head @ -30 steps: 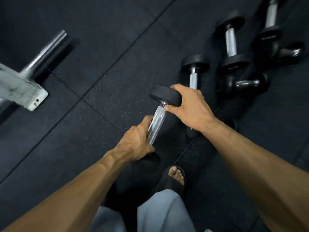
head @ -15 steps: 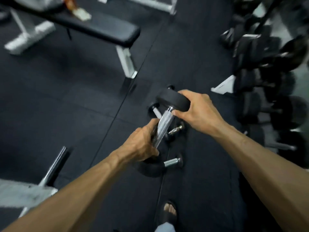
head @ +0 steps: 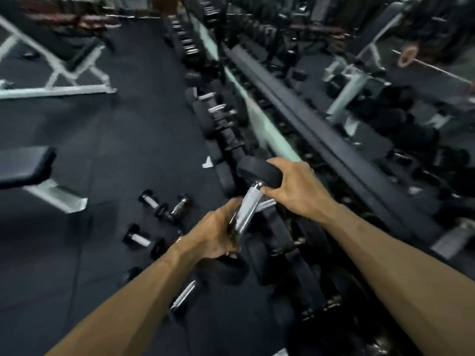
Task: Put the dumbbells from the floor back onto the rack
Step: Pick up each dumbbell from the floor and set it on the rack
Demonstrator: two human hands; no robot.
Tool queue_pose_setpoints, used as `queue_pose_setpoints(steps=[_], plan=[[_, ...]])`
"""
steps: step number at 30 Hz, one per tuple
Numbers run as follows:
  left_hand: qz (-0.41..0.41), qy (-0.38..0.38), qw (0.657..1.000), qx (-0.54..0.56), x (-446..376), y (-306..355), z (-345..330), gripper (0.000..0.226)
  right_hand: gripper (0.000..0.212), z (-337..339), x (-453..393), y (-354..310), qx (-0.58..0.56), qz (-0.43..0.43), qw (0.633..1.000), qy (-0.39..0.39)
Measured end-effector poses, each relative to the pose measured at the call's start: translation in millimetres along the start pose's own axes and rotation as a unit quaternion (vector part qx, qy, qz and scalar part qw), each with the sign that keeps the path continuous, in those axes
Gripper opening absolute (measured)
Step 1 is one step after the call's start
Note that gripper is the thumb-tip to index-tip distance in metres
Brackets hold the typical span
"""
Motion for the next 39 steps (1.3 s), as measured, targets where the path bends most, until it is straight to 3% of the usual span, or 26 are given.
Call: queue_pose_setpoints(steps=[10,19,22,25,29,35,39], plan=[[-0.082,-0.167,0.978,-0.099,-192.0,136.2,-164.1,0.095,0.037,85.2,13.3,252.2,0.014,-0.188,0.982,0.028],[-0.082,-0.212,0.956,-0.188,-331.4,171.1,-230.4,0.089,0.033,76.8,-35.8,386.6,0.012,-0.280,0.959,0.033],[-0.059,-0.222,0.946,-0.229,-352.4,160.3,-238.7,0.087,0.032,51.1,-50.3,408.4,-0.006,-0.308,0.951,0.000],[-0.027,-0.262,0.949,-0.177,-364.0,158.0,-233.7,0.092,0.029,47.1,-63.3,415.6,-0.008,-0.300,0.953,-0.038],[-0.023,-0.255,0.952,-0.166,-365.1,158.4,-230.9,0.092,0.031,49.8,-68.4,416.2,0.007,-0.292,0.954,-0.060],[-0.055,-0.201,0.960,-0.187,-352.2,160.6,-229.0,0.074,0.048,60.5,-61.9,409.1,0.099,-0.297,0.943,-0.115],[-0.054,-0.141,0.976,-0.154,-337.0,161.5,-209.4,0.063,0.063,73.9,-66.2,384.8,0.147,-0.264,0.951,-0.066]])
Point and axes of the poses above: each hand's wrist, its own x-axis away from the middle knuckle, its own z-axis out of the back of the hand, y = z × x, the point moved 2 cm from there along -x, towards the middle knuckle, and after that the axes turned 14 degrees about x, right-handed, at the moved point
